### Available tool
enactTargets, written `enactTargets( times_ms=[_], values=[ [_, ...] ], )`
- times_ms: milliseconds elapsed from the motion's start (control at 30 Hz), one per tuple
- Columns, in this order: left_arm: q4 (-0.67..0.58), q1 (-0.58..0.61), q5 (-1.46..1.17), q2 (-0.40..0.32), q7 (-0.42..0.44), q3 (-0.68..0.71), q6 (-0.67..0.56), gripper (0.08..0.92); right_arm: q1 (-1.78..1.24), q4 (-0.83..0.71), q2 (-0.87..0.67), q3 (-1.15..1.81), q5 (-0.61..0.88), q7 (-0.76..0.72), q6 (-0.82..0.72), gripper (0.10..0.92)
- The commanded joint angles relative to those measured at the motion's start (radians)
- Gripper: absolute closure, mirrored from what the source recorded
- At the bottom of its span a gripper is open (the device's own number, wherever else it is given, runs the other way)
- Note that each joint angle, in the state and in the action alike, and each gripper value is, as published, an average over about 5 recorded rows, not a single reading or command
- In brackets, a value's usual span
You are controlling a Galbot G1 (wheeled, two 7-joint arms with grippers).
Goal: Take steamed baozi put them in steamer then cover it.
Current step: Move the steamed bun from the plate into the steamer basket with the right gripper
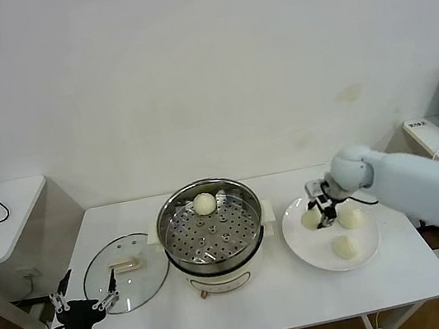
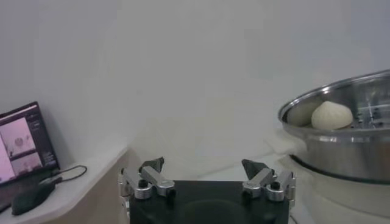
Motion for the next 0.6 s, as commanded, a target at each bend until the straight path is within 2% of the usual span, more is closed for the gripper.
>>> enactTargets(
  times_ms=[33, 333, 600],
  values=[
    [-0.003, -0.002, 0.000, 0.002, 0.000, 0.005, 0.001, 0.177, 0.423, 0.130, -0.034, -0.199, 0.233, 0.009, -0.031, 0.439],
    [-0.007, -0.010, -0.003, 0.010, 0.001, 0.009, 0.003, 0.177, 0.519, 0.140, 0.164, -0.220, 0.453, 0.084, -0.131, 0.433],
    [0.004, -0.010, -0.006, 0.010, 0.000, -0.006, -0.002, 0.177, 0.417, 0.060, 0.429, -0.199, 0.552, 0.168, -0.225, 0.431]
  ],
)
